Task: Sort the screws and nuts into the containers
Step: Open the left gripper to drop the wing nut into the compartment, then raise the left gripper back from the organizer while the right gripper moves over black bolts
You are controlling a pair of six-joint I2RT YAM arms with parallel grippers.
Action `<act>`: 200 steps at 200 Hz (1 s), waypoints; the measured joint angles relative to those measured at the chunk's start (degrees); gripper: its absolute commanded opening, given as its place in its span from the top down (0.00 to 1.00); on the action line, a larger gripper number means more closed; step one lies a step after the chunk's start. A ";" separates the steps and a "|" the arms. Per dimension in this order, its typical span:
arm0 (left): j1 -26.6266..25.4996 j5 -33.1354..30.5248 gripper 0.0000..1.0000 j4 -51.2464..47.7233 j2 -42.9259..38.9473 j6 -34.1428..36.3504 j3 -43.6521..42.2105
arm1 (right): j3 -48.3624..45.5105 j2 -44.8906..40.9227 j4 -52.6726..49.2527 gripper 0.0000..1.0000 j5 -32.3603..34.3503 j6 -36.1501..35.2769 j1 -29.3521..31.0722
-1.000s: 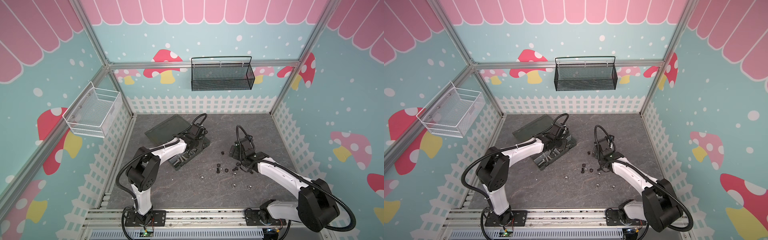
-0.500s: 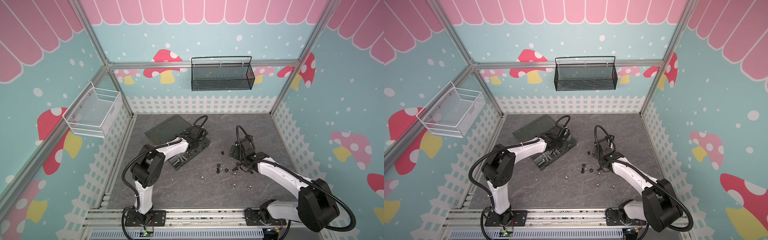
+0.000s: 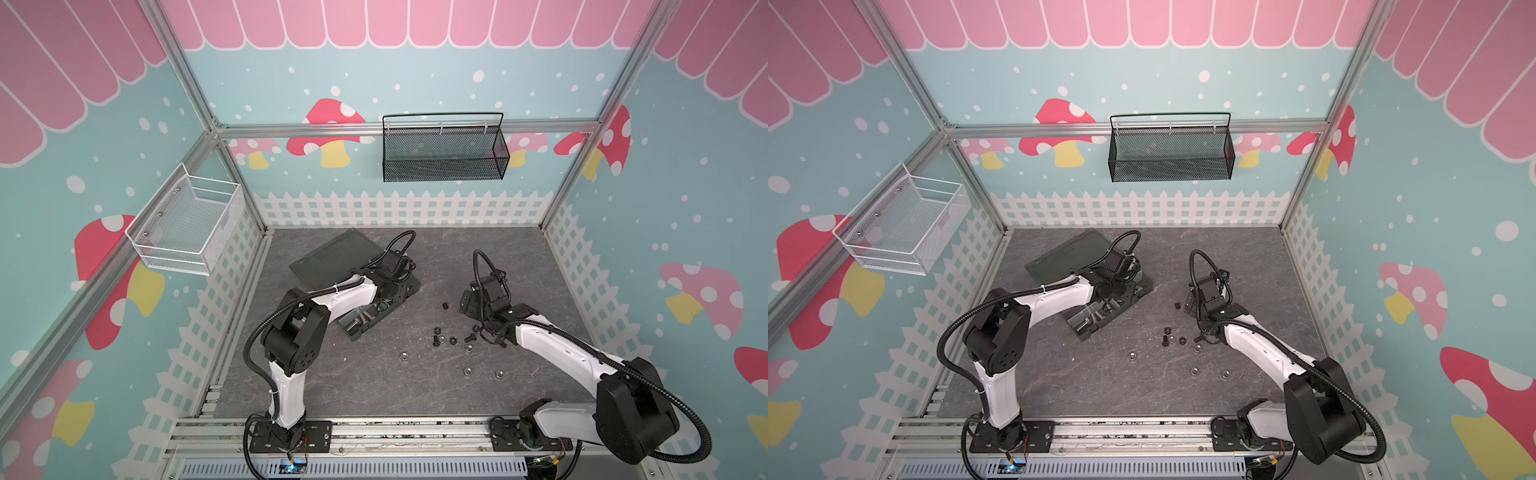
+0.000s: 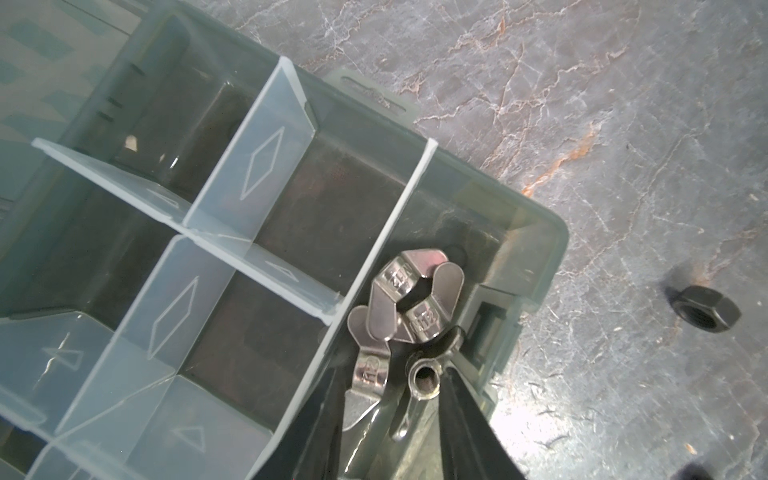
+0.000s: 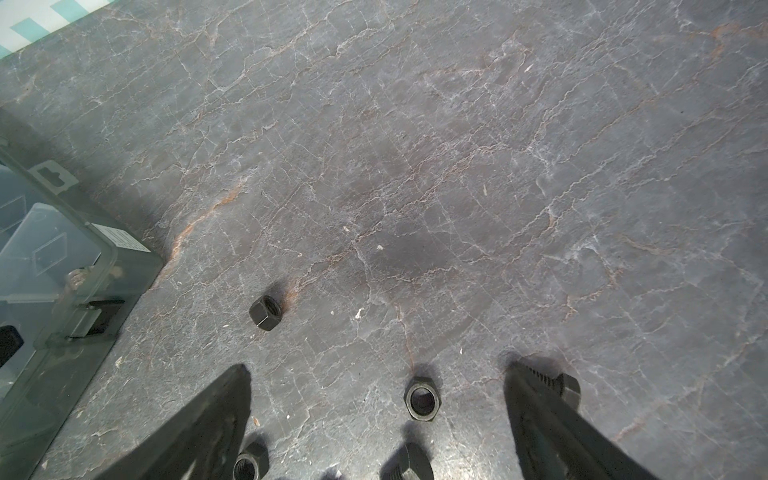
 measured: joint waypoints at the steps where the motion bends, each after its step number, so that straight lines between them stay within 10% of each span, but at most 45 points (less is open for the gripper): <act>1: 0.00 0.00 0.60 -0.02 0.00 0.00 0.00 | 0.00 0.00 0.00 0.04 0.00 0.00 0.00; 108: 0.02 -0.07 0.46 1.05 -13.99 -0.39 -3.30 | 0.00 0.00 0.00 0.04 -0.07 0.00 -0.02; 200: 0.07 -4.70 0.11 4.48 -31.95 -2.05 -15.23 | -0.20 -1.09 -0.96 0.04 -0.55 0.04 -0.07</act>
